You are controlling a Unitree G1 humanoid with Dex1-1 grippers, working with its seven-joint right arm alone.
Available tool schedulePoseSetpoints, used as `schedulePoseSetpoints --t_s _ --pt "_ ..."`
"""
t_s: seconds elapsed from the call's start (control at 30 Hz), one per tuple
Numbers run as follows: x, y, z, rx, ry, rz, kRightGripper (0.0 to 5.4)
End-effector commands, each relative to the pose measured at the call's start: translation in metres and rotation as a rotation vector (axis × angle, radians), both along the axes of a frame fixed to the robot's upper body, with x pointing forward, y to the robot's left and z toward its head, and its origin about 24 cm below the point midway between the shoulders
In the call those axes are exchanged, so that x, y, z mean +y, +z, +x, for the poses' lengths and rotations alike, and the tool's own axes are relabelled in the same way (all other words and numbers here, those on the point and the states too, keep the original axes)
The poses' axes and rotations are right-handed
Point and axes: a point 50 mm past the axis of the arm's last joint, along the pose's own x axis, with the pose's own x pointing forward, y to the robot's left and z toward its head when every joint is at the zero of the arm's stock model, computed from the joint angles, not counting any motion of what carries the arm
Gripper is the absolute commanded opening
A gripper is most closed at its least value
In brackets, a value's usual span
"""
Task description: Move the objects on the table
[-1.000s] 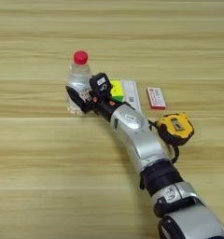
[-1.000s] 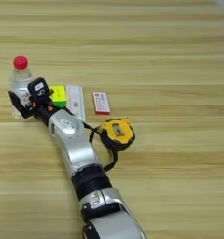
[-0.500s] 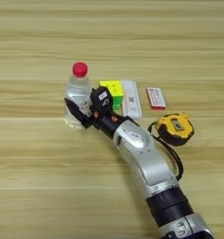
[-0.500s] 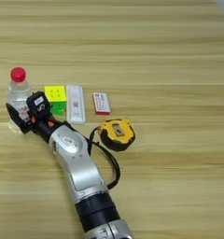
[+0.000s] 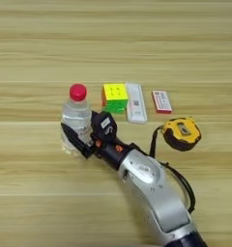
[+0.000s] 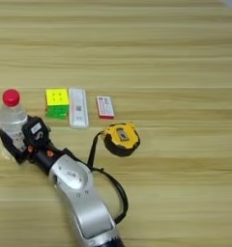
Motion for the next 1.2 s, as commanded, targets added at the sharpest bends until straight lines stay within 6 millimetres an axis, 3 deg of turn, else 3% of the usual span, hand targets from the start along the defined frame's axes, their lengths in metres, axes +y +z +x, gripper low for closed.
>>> schedulePoseSetpoints --t_s 0.03,0.4,0.53,1.0,1.2 --pt "0.0043 0.0237 -0.0061 -0.091 0.016 0.047 3.15" --pt "0.0032 0.0217 -0.0103 -0.080 0.004 0.040 3.14" --pt "0.0023 0.0193 -0.0073 -0.076 -0.016 0.035 3.83" --pt "0.0032 0.0184 -0.0045 -0.080 -0.020 0.032 5.29" --pt "0.0038 0.0200 -0.0051 -0.087 -0.016 0.034 5.36"
